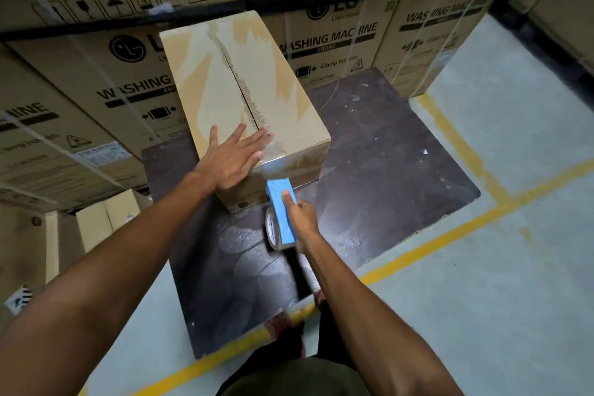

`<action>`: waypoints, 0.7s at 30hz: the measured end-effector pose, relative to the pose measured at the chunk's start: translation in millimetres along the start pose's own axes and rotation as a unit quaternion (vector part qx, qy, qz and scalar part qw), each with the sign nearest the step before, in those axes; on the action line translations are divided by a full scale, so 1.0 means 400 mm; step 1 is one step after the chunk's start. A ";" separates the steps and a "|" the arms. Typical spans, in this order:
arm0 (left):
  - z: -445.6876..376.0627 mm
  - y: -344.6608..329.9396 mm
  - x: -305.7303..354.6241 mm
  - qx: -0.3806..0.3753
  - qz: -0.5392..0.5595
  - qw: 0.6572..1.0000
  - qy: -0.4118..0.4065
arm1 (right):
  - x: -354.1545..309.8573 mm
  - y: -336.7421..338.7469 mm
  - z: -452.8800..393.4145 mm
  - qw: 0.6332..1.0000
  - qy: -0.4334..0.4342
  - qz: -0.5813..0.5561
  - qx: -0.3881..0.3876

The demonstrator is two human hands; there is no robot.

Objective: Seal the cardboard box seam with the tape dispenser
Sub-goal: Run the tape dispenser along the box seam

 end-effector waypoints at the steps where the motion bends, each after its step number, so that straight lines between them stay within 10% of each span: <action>1: -0.001 -0.001 -0.002 0.008 -0.002 1.000 0.000 | 0.014 0.007 -0.001 1.000 0.004 0.008 0.002; 21: -0.017 0.005 0.075 0.032 -0.071 0.993 0.087 | -0.094 0.158 0.040 0.990 0.125 0.064 -0.028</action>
Point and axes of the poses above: each hand's wrist, its own z-axis away from the middle knuckle, its own y-axis out of the back of the hand, x = y × z, the point moved 5 cm from there along -z, towards the middle knuckle, and after that the axes turned 4 degrees about -z, right-handed, at the moved point
